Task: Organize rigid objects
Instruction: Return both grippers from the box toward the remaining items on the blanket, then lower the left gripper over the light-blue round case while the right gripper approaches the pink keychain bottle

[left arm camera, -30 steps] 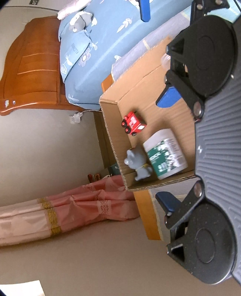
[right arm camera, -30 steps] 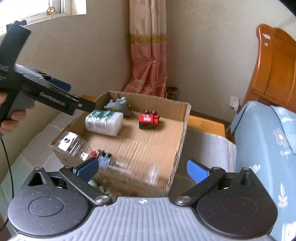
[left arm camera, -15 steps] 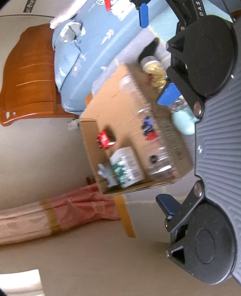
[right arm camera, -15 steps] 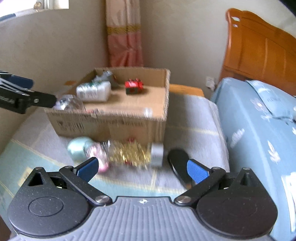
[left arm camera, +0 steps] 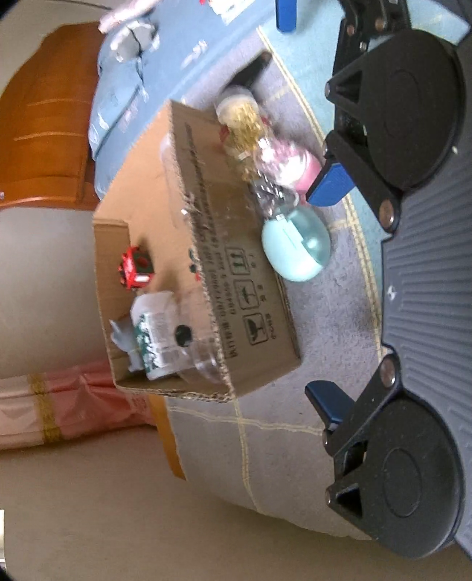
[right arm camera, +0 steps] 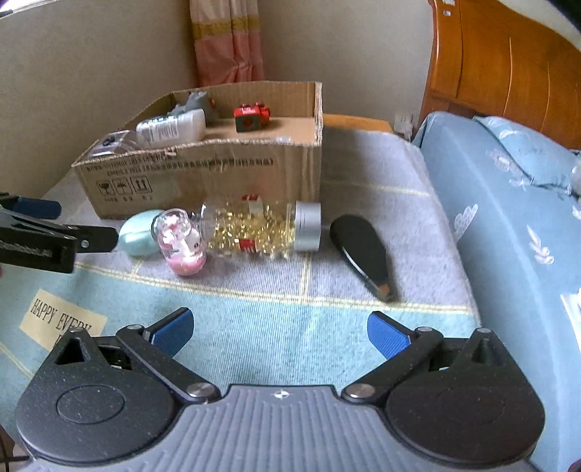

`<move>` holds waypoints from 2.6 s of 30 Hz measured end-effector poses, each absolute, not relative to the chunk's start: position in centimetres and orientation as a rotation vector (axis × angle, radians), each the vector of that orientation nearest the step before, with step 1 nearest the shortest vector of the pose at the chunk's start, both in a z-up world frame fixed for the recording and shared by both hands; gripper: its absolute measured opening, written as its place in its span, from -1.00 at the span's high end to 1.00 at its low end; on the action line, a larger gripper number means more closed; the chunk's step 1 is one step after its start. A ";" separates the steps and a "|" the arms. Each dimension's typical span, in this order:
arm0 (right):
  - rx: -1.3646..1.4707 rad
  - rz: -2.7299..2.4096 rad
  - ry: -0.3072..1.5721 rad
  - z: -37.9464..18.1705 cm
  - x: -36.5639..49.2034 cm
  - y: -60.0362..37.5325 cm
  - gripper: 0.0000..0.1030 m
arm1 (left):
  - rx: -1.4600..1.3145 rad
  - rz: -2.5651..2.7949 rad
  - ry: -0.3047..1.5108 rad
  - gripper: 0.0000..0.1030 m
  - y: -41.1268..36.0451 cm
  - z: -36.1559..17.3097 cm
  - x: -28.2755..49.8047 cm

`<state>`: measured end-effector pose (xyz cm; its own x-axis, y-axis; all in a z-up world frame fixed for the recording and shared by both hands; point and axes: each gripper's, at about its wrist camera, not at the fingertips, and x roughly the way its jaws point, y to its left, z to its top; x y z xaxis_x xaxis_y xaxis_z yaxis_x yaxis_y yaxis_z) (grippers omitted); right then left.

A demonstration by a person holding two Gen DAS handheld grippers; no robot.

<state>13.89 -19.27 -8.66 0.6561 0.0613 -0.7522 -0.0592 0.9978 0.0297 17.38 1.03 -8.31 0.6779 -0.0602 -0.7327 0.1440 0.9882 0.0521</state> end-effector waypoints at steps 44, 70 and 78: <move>-0.177 0.298 0.729 -8.4 14.0 -12.8 -1.00 | -0.020 0.019 0.874 -0.99 6.1 -11.5 18.6; -0.184 0.398 0.768 -8.8 17.2 -9.5 -1.00 | -0.041 0.010 0.874 -0.98 9.1 -10.4 16.8; -0.127 0.358 0.736 -8.6 16.3 -11.0 -1.00 | -0.042 0.006 0.866 -0.98 9.0 -10.0 16.5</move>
<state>16.32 -11.01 -8.57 0.6838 0.2746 -0.6761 -0.3628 0.9318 0.0115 16.47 9.00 -10.02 0.6477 -0.0118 -0.7618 -0.0222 0.9992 -0.0343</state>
